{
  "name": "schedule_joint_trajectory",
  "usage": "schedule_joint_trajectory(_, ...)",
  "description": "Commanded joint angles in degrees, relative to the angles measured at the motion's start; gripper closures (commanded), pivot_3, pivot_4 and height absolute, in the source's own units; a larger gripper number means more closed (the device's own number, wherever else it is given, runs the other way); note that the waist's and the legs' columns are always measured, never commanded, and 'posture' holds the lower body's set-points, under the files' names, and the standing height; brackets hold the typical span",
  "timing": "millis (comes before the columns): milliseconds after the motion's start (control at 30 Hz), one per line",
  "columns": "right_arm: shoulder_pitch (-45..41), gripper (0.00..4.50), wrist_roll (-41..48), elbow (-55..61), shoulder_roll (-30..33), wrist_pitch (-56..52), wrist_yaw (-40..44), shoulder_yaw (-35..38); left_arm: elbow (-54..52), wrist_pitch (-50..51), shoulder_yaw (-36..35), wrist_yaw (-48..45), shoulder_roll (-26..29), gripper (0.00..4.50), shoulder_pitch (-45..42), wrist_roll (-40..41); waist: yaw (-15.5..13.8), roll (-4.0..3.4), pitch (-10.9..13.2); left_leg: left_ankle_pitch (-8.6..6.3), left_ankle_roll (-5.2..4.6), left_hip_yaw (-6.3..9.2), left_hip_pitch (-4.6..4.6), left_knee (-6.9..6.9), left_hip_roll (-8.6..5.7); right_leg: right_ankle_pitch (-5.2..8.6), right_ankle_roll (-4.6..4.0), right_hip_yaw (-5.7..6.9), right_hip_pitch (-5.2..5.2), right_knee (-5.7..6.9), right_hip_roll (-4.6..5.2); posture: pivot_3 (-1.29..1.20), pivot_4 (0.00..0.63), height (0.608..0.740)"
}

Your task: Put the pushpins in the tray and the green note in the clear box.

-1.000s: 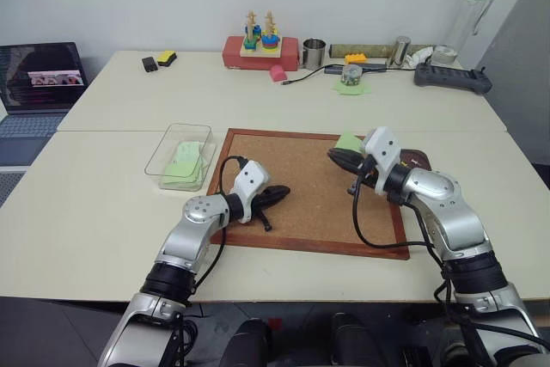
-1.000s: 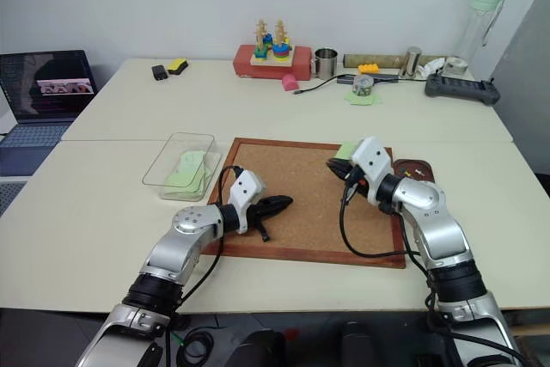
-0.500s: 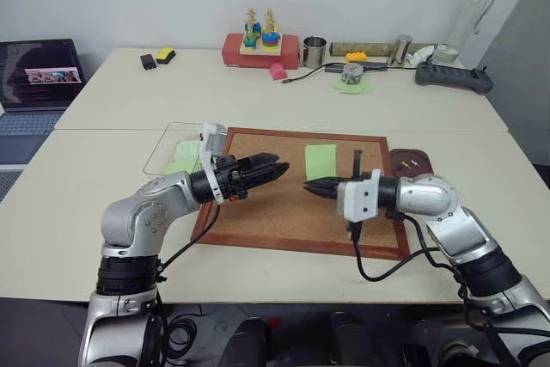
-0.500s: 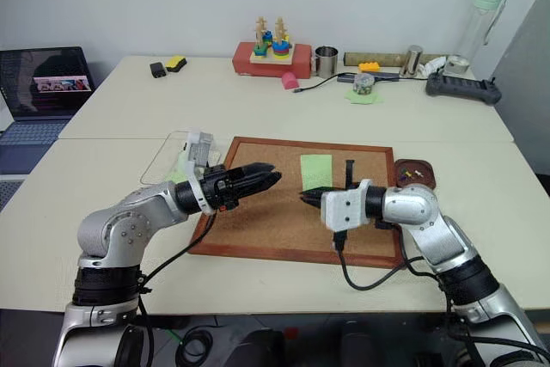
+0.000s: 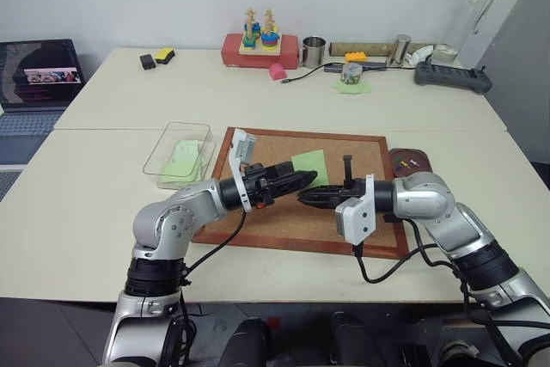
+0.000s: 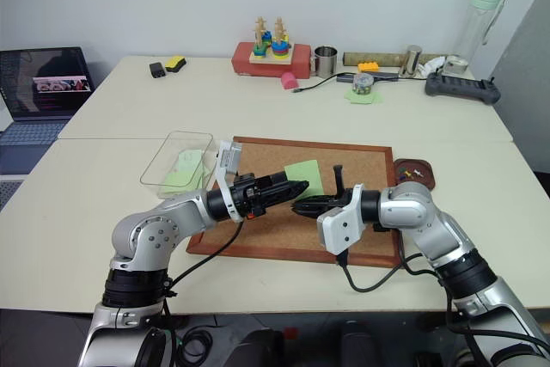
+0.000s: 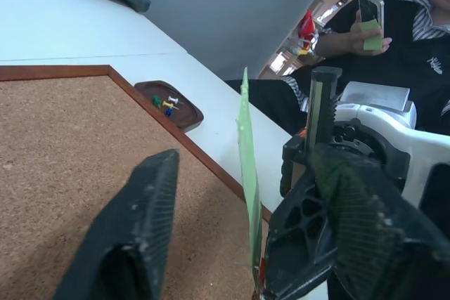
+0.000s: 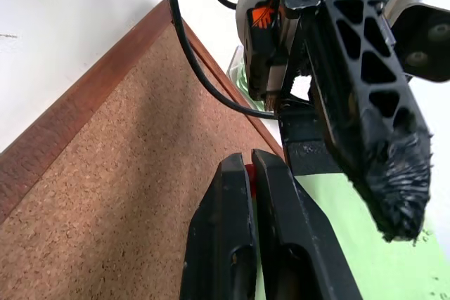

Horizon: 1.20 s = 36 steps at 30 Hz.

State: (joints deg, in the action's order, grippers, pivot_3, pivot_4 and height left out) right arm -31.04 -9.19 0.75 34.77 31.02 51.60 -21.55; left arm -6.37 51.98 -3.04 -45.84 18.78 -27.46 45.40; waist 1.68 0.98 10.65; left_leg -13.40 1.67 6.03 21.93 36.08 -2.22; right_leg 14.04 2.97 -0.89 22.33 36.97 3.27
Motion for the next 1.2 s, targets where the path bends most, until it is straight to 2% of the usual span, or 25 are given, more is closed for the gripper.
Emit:
schedule_joint_trajectory(33,-1.8,4.5,0.24,0.71,-0.93,1.74,-0.07,-0.04,-1.46,-1.07,-0.1,-1.43,0.36,2.35,-0.05,1.03,0.01,0.0,0.0,0.0,0.0,-0.01,0.0,0.0,0.0,0.0,0.0,0.0,0.0,0.0,0.0,0.0,0.15,0.74)
schedule_joint_trajectory(433,-2.34,4.5,-0.11,-0.85,-2.9,3.34,-0.33,-0.92,-2.55,-1.89,1.03,-2.02,0.94,4.47,1.5,0.28,-0.03,0.0,0.0,0.0,0.0,0.01,0.0,0.0,0.0,0.0,-0.01,0.0,0.0,0.0,0.0,0.0,0.15,0.74)
schedule_joint_trajectory(800,-3.24,4.5,0.88,-2.29,-2.11,5.07,-0.12,-0.22,-0.02,-7.87,1.88,-0.92,0.97,4.47,2.21,-4.57,-0.03,0.0,0.0,0.0,0.0,0.0,0.0,0.0,-0.01,0.0,-0.02,0.0,0.0,0.0,0.0,0.0,0.15,0.74)
schedule_joint_trajectory(1200,-0.86,4.5,3.11,2.28,-0.74,3.27,-2.05,3.1,6.02,-13.98,2.86,1.03,-0.78,4.47,-0.14,-10.75,-0.05,0.0,0.0,0.0,0.0,0.0,0.0,0.0,-0.01,0.0,-0.01,0.0,0.0,-0.01,0.0,0.0,0.15,0.74)
